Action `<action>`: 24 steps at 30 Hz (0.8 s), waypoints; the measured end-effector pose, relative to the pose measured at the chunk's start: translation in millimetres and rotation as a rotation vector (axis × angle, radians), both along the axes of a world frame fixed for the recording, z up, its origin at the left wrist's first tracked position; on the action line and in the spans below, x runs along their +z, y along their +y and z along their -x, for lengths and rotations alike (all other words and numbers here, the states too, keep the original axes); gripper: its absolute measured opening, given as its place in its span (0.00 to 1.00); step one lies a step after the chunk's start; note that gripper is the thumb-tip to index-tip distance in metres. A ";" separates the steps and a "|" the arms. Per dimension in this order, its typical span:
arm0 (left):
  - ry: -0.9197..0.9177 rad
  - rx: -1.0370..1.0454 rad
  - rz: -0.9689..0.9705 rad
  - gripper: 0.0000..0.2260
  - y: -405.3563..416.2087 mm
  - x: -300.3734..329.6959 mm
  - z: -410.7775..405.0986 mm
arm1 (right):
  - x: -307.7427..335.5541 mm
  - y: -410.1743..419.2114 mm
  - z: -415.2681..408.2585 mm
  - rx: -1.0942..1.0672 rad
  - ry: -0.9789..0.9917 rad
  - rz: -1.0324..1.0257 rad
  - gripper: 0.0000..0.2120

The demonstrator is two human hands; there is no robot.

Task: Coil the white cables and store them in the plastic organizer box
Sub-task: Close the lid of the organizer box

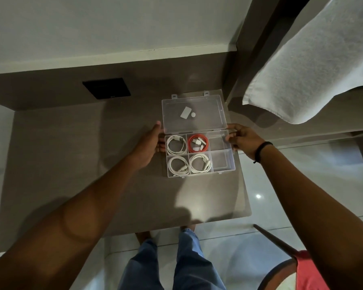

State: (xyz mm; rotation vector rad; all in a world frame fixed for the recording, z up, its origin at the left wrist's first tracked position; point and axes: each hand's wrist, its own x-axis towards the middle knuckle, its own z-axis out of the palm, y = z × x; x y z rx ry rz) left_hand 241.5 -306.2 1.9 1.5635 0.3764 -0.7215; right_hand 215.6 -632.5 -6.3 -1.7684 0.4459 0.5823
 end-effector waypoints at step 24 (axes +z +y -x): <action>-1.171 -0.566 -0.521 0.10 22.7 -18.7 66.2 | 15.7 38.0 81.0 0.442 -0.572 0.675 0.18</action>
